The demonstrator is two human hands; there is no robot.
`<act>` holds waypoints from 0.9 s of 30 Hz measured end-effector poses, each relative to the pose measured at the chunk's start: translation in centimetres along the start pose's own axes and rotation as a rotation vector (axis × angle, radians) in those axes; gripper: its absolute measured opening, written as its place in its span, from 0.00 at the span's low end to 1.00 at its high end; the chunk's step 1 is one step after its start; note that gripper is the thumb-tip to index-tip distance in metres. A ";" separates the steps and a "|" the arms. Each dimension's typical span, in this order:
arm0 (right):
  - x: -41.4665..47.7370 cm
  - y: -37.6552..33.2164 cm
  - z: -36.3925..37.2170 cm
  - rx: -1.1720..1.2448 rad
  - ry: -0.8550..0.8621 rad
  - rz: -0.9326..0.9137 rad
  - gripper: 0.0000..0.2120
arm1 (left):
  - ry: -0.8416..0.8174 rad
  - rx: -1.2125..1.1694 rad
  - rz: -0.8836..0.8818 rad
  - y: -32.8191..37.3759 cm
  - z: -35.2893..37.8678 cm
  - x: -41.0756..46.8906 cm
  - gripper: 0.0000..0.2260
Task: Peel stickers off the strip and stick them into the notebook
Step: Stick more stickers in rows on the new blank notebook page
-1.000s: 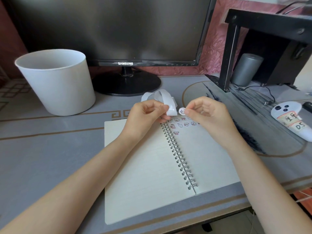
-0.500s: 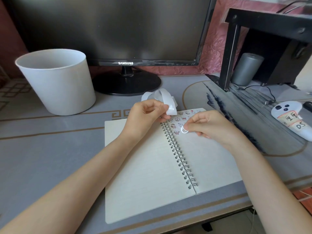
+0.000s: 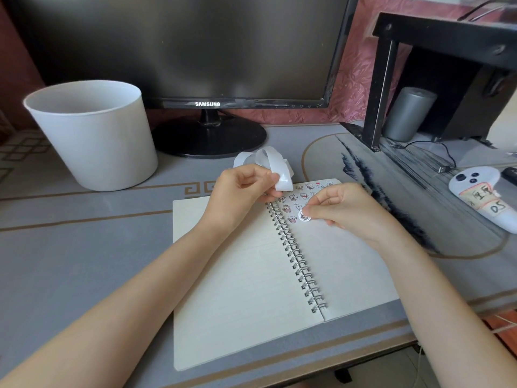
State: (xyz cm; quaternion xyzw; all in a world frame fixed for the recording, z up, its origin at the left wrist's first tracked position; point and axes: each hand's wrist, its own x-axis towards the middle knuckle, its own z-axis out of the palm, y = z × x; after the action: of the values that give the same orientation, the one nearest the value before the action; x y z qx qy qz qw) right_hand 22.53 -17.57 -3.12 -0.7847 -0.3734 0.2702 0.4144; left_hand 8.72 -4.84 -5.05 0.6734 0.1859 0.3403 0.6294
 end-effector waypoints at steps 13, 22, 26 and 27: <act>0.1 0.2 0.1 -0.017 0.005 0.005 0.03 | -0.001 -0.006 0.001 0.0 0.0 0.0 0.07; 0.1 0.2 0.3 -0.045 0.014 -0.013 0.03 | -0.004 -0.013 0.006 0.0 0.0 0.0 0.07; 0.2 0.2 0.4 -0.049 0.020 -0.022 0.03 | -0.003 -0.009 0.005 0.0 0.0 0.0 0.07; 0.2 0.2 0.4 -0.049 0.021 -0.024 0.03 | -0.004 -0.009 0.005 0.0 0.0 0.0 0.07</act>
State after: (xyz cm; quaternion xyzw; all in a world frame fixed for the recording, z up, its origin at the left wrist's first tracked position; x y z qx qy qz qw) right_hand 22.45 -17.34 -3.53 -0.7929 -0.3849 0.2476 0.4023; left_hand 8.75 -4.86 -5.07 0.6718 0.1816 0.3414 0.6318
